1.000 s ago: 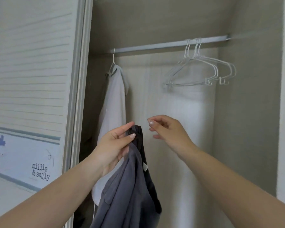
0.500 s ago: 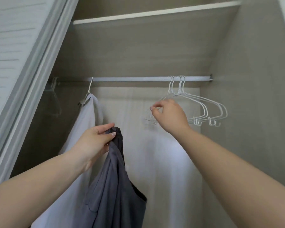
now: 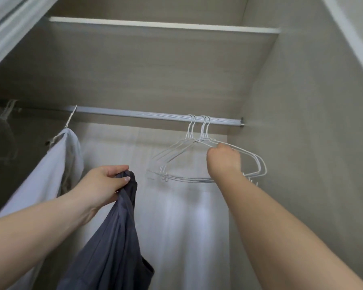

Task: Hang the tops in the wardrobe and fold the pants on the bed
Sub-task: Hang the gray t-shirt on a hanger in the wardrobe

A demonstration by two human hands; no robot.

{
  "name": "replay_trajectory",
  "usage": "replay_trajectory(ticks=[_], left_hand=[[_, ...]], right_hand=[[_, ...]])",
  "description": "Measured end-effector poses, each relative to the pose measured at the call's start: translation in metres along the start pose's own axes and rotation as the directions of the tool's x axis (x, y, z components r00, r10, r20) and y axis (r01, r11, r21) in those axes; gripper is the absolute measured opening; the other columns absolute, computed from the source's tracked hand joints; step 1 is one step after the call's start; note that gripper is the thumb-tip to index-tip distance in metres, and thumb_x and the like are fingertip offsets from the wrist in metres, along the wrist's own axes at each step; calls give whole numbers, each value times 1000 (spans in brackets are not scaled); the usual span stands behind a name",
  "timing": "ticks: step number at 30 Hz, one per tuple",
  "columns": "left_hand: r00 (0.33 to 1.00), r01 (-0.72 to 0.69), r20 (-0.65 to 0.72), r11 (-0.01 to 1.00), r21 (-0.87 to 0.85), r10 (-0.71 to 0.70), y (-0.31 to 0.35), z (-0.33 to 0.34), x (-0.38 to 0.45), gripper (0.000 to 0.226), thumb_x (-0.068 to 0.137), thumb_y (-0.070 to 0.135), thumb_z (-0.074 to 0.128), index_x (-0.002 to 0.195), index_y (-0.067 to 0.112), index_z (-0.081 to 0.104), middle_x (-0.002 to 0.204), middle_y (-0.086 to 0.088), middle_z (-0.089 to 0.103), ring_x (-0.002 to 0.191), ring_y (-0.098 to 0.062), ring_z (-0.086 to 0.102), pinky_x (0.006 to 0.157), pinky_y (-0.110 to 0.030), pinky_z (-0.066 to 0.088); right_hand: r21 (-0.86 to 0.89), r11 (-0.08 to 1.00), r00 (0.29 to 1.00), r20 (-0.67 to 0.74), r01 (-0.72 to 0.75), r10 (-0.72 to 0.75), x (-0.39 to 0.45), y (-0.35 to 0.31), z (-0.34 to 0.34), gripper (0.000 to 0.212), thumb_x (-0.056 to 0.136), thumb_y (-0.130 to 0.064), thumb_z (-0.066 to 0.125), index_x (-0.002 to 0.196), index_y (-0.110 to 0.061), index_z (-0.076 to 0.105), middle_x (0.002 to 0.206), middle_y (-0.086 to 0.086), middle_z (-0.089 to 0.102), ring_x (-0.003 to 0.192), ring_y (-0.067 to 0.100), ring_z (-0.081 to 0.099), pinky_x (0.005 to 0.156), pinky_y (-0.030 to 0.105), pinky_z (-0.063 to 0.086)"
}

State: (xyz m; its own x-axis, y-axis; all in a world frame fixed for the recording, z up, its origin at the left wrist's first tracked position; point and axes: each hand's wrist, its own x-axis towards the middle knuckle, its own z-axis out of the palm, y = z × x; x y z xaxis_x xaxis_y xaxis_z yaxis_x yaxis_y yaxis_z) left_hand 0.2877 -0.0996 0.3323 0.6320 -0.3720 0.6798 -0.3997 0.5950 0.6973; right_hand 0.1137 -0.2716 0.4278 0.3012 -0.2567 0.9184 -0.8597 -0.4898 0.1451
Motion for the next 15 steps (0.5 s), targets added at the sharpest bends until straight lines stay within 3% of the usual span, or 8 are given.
replay_trajectory(ticks=[4, 6, 11, 15], left_hand=[[999, -29, -37, 997, 75, 31, -10, -6, 12, 35, 91, -3, 56, 123, 9, 60, 92, -3, 64, 75, -13, 59, 48, -12, 50], [998, -28, -46, 996, 83, 32, -13, -8, 15, 34, 91, -3, 57, 123, 10, 60, 93, -3, 65, 75, -13, 60, 47, -12, 49], [997, -28, -73, 998, 63, 33, -17, -14, 20, 34, 91, -5, 56, 123, 7, 60, 90, -5, 63, 71, -13, 57, 43, -11, 45], [994, -40, -99, 997, 66, 46, -17, -22, 23, 34, 92, -6, 53, 123, 6, 59, 84, -5, 61, 54, -7, 53, 37, -9, 40]], right_hand=[[-75, 988, 981, -127, 135, -144, 6, -2, 3, 34, 79, 3, 54, 109, -9, 64, 115, 12, 57, 109, 31, 53, 85, 35, 41], [-7, 985, 972, -159, 175, -174, 11, -8, 4, 36, 81, 3, 52, 113, -11, 62, 115, 12, 56, 107, 31, 54, 83, 34, 41], [458, 889, 1000, -11, -16, 24, 21, -38, -7, 43, 89, 0, 42, 128, -13, 55, 131, 15, 45, 111, 33, 56, 89, 34, 45], [580, 813, 993, -54, -54, 105, 25, -60, -12, 47, 88, 5, 39, 131, -11, 50, 134, 17, 38, 103, 36, 59, 80, 34, 45]])
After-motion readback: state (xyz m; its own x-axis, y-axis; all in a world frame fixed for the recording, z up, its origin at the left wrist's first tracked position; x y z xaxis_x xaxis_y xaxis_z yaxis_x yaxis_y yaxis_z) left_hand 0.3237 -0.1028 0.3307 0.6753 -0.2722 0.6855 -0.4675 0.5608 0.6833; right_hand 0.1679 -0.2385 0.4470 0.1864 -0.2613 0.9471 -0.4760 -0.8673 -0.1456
